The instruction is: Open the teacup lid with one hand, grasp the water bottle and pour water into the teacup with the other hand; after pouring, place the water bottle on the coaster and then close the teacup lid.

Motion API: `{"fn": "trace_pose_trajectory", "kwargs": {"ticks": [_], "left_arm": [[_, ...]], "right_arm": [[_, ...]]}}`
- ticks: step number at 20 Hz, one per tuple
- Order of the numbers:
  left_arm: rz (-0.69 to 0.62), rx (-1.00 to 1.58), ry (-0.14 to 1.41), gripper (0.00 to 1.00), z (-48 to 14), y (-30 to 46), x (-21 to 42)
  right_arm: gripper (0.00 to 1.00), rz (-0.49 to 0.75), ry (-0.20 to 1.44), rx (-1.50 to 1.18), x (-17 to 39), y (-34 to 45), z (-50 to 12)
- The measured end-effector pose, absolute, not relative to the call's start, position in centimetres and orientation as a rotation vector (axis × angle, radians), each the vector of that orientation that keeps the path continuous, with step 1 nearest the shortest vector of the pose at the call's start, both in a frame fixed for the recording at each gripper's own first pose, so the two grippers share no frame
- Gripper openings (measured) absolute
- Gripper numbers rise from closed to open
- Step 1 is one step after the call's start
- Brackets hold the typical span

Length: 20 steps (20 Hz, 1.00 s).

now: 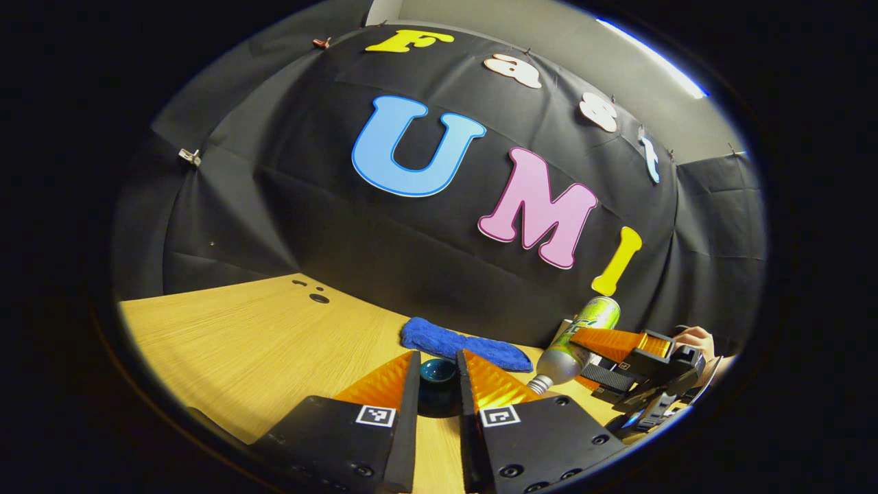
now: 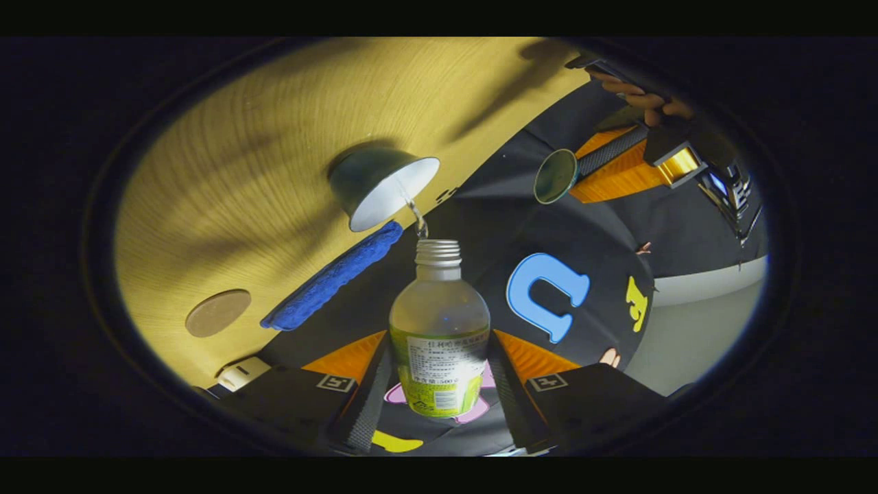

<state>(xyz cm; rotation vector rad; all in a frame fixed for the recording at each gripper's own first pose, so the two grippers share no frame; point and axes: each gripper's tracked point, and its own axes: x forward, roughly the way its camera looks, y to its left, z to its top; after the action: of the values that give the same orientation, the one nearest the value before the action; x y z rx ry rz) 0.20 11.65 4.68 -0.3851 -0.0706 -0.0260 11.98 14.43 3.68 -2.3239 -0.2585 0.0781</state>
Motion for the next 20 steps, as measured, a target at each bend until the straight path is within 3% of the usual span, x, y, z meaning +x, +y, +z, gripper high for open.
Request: {"fn": "trace_pose_trajectory", "kwargs": {"ticks": [7,8,13,20], "left_arm": [[-0.024,-0.385,-0.071,0.30,4.7,11.7,0.2],[-0.023,-0.386,-0.071,0.30,4.6,11.7,0.2],[-0.025,-0.389,-0.069,0.30,4.6,11.7,0.2],[-0.017,-0.400,-0.066,0.30,4.3,11.9,0.4]], "right_arm": [[0.76,0.087,-0.277,-2.328,11.8,14.8,3.6],[0.72,0.088,-0.278,-2.328,11.8,14.8,3.5],[0.76,0.102,-0.255,-2.298,11.8,14.6,3.2],[0.76,0.199,0.011,-1.743,11.0,12.7,-0.3]]}}
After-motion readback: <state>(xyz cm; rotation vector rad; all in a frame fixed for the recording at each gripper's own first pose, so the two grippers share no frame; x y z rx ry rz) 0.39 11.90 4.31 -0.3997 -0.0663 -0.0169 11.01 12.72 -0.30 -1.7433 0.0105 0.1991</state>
